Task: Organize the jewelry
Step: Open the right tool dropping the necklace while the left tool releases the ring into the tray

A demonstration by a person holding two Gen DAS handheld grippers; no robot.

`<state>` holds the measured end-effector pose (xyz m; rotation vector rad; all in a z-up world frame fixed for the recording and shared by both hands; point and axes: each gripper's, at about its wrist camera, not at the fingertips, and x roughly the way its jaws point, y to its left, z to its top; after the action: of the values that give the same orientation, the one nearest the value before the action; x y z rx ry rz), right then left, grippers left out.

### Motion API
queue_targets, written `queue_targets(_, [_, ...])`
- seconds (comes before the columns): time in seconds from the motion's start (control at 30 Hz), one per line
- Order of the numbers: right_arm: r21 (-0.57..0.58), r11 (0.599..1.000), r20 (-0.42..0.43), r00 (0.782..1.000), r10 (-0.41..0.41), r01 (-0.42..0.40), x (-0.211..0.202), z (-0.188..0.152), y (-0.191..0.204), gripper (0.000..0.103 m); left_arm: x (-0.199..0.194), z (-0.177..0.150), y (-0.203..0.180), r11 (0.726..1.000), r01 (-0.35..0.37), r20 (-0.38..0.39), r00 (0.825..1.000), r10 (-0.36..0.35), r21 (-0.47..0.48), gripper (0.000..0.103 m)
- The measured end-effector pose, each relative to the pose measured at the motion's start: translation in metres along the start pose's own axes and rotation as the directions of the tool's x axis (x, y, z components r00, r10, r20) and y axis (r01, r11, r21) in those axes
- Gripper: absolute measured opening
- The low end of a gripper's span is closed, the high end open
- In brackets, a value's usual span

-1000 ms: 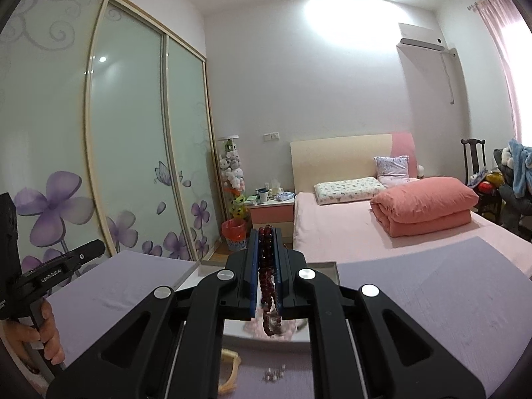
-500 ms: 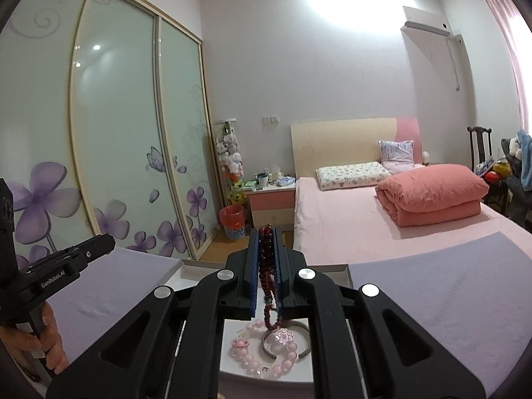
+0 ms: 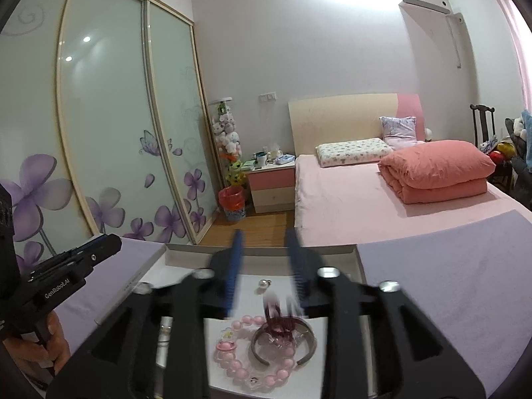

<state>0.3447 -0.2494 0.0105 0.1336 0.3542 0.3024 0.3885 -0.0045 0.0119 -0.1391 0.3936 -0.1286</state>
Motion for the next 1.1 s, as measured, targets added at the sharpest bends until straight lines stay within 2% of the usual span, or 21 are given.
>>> queue_targets(0.23, [0.023,1.000,-0.007,1.000,0.000,0.001,0.005,0.002,-0.005,0.037,0.015,-0.012,-0.002,1.000,0.002,-0.028,1.000,-0.002,0.011,0.022])
queue_targets(0.4, [0.017,1.000,-0.016,1.000,0.010,-0.009,0.009,0.002,-0.004,0.037,0.032,-0.021,-0.001,1.000,0.003,-0.079,0.997,-0.002,0.008,0.022])
queue_targets(0.53, [0.014,1.000,-0.017,1.000,0.009,-0.008,0.010,0.001,-0.003,0.037,0.042,-0.028,0.003,1.000,-0.006,-0.110,0.994,0.007,0.005,0.027])
queue_targets(0.67, [0.014,1.000,-0.017,1.000,0.009,-0.008,0.010,0.001,-0.004,0.037,0.039,-0.025,0.010,1.000,-0.014,-0.091,0.996,0.013,-0.008,0.032])
queue_targets(1.1, [0.009,1.000,-0.025,1.000,0.007,-0.007,0.012,-0.001,-0.007,0.037,0.035,-0.022,0.015,1.000,-0.019,-0.079,0.997,0.018,-0.010,0.033])
